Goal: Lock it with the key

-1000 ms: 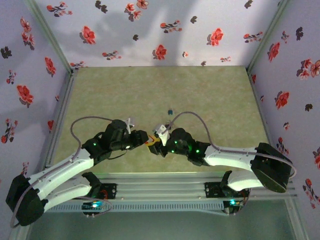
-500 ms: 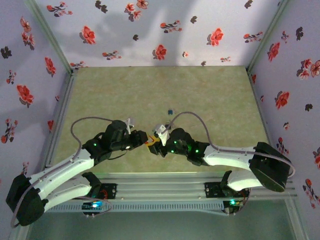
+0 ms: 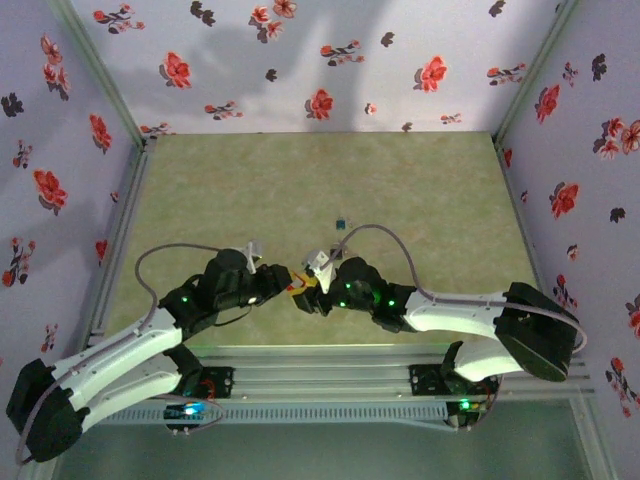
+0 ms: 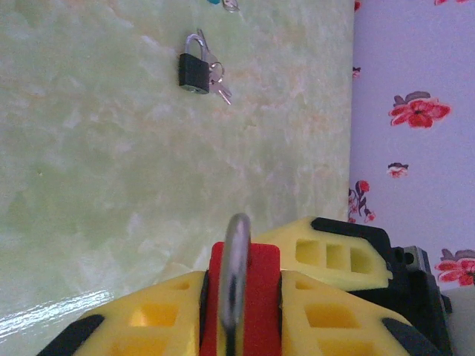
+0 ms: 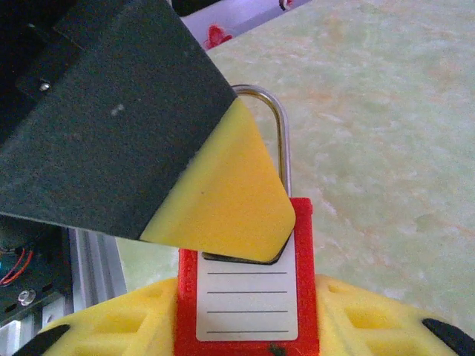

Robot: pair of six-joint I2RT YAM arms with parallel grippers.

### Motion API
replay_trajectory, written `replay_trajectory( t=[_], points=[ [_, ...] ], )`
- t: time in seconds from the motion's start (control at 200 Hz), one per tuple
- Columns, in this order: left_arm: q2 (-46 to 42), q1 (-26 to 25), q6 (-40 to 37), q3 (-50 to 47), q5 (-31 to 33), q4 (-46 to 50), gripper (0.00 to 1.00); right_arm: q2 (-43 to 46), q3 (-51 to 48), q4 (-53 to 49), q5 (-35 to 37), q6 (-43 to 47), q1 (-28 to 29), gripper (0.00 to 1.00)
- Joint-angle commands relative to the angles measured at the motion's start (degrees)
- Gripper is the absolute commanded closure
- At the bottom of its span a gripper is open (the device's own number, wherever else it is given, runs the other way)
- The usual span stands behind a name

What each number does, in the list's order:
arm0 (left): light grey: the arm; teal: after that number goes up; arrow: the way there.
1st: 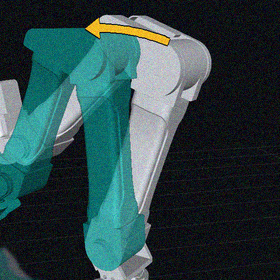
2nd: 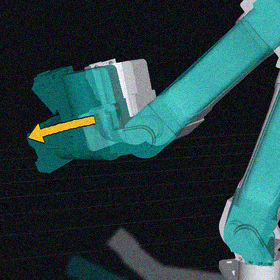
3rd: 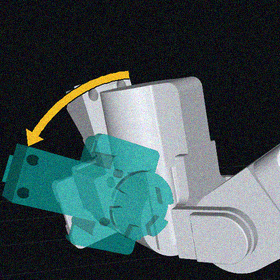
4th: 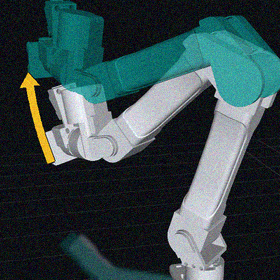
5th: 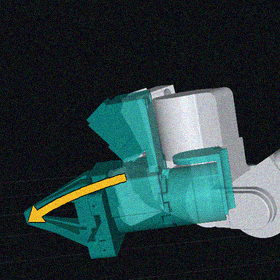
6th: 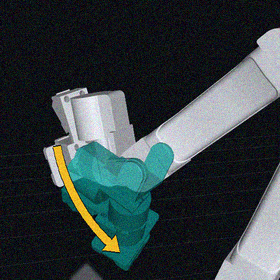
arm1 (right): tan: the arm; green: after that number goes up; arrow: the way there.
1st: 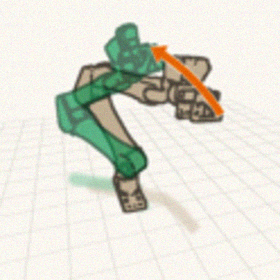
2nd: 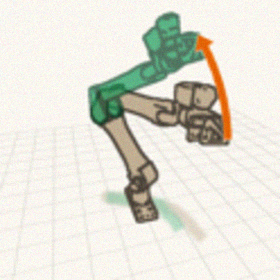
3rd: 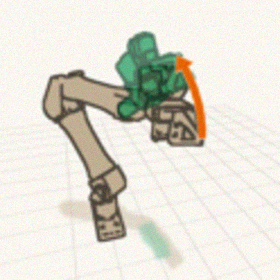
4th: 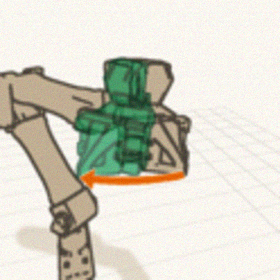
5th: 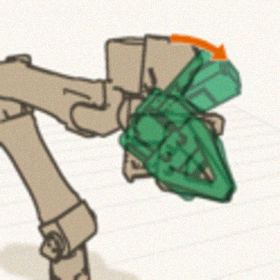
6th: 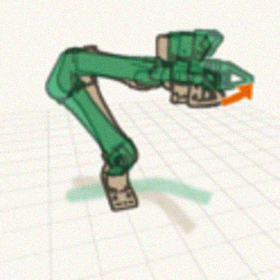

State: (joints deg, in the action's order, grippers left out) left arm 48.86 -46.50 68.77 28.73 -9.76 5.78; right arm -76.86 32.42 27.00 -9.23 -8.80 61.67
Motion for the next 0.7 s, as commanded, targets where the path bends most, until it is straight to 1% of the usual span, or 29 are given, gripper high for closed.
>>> replay_trajectory(
  t=[0.0, 0.05, 0.09, 0.25, 0.385, 0.47, 0.515, 0.59, 0.695],
  points=[
    [-0.96, 0.52, 3.45, -1.03, 3.6, -2.01, 1.0, -0.08, 1.09, 0.73, 0.66, 0.54, 0.47, 0.53],
    [-1.05, 0.75, 3.92, -1.29, 3.78, -2.0, 1.0, 0.28, 1.07, 0.52, 0.86, 0.69, 0.49, 0.5],
    [-1.14, 0.96, 4.36, -1.54, 3.78, -2.21, 1.0, 0.72, 0.85, 0.51, 0.87, 0.71, 0.51, 0.45],
    [-2.05, 1.8, 5.42, -2.16, 4.68, -2.0, 1.0, 3.36, -0.16, -0.05, 2.27, 1.15, 0.48, 0.33],
    [-3.5, 2.19, 7.29, -3.81, 6.71, -3.49, 1.0, 7.68, -1.88, -0.02, 5.64, 0.72, 0.39, 0.16],
    [-4.09, 2.36, 8.7, -5.02, 7.66, -5.63, 1.0, 10.0, -2.79, -0.41, 9.45, -0.92, 0.29, 0.01],
    [-4.34, 2.34, 9.6, -5.82, 8.11, -6.96, 1.0, 11.04, -3.11, -0.76, 12.19, -3.12, 0.22, 0.01],
    [-4.89, 2.36, 11.29, -7.51, 9.45, -9.81, 1.0, 12.95, -3.04, -1.66, 14.3, -6.2, -0.02, 0.01],
    [-5.18, 2.36, 14.8, -10.86, 11.04, -16.17, 1.0, 14.93, -0.9, -5.91, 17.87, -14.04, -0.14, 0.01]
  ],
)
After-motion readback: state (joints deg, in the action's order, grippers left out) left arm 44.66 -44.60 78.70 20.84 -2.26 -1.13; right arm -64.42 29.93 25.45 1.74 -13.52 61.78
